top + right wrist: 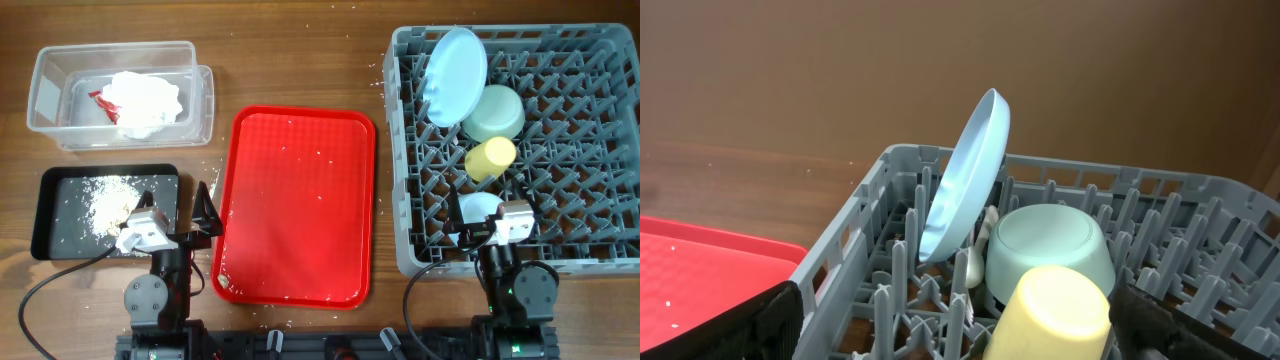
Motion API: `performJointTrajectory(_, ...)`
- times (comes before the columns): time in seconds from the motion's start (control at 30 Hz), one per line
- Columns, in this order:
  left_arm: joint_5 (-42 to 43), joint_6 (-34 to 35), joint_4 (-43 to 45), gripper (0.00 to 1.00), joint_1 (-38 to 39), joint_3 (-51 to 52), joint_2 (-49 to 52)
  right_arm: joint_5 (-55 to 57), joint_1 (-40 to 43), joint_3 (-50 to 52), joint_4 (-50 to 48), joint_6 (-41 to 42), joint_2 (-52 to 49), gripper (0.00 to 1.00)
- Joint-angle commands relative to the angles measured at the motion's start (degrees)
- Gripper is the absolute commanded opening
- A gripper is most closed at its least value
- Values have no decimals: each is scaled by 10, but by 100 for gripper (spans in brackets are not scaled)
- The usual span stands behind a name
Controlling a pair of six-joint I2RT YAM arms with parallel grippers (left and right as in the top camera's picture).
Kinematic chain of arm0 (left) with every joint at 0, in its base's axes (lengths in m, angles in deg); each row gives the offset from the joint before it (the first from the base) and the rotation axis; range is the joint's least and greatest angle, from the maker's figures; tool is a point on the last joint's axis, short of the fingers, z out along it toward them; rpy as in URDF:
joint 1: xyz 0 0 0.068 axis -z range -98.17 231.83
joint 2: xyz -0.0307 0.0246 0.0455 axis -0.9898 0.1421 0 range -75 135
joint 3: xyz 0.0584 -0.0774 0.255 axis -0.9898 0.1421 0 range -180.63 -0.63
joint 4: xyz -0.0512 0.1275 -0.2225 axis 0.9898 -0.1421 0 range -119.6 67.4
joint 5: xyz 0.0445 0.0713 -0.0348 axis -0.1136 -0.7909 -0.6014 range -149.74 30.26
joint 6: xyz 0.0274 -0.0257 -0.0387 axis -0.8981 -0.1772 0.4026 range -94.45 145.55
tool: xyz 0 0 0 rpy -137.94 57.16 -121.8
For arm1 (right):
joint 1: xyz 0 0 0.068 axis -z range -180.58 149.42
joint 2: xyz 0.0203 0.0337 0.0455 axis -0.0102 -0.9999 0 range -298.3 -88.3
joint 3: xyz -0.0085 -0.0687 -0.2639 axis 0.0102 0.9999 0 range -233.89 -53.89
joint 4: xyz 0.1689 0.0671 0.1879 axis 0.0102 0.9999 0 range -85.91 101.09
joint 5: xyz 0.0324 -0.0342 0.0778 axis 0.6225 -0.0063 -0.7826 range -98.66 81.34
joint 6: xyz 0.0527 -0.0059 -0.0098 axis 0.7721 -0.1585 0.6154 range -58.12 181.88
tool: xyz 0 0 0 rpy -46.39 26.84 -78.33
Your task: Sort waste into correct bins and load items into the dishwasher rack
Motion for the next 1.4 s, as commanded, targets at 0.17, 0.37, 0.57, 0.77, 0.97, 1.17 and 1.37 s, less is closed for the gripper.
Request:
performJointTrajectory(0.17, 4, -12, -37, 100, 3, 5, -7, -5, 3, 2, -1, 9, 5, 100)
performJointTrajectory(0.37, 52, -44, -39, 100, 3, 5, -7, -5, 3, 2, -1, 8, 5, 100)
performJointTrajectory(0.57, 52, -43, -39, 100, 3, 5, -6, -5, 3, 2, -1, 9, 5, 100)
performJointTrajectory(0.77, 52, -43, -39, 100, 3, 5, -6, -5, 3, 2, -1, 8, 5, 100)
performJointTrajectory(0.97, 52, -43, -39, 100, 3, 5, -6, -5, 3, 2, -1, 8, 5, 100)
performJointTrajectory(1.17, 52, -43, -39, 100, 3, 5, -6, -5, 3, 2, -1, 9, 5, 100)
performJointTrajectory(1.37, 52, -43, -39, 100, 3, 5, -6, -5, 3, 2, -1, 9, 5, 100)
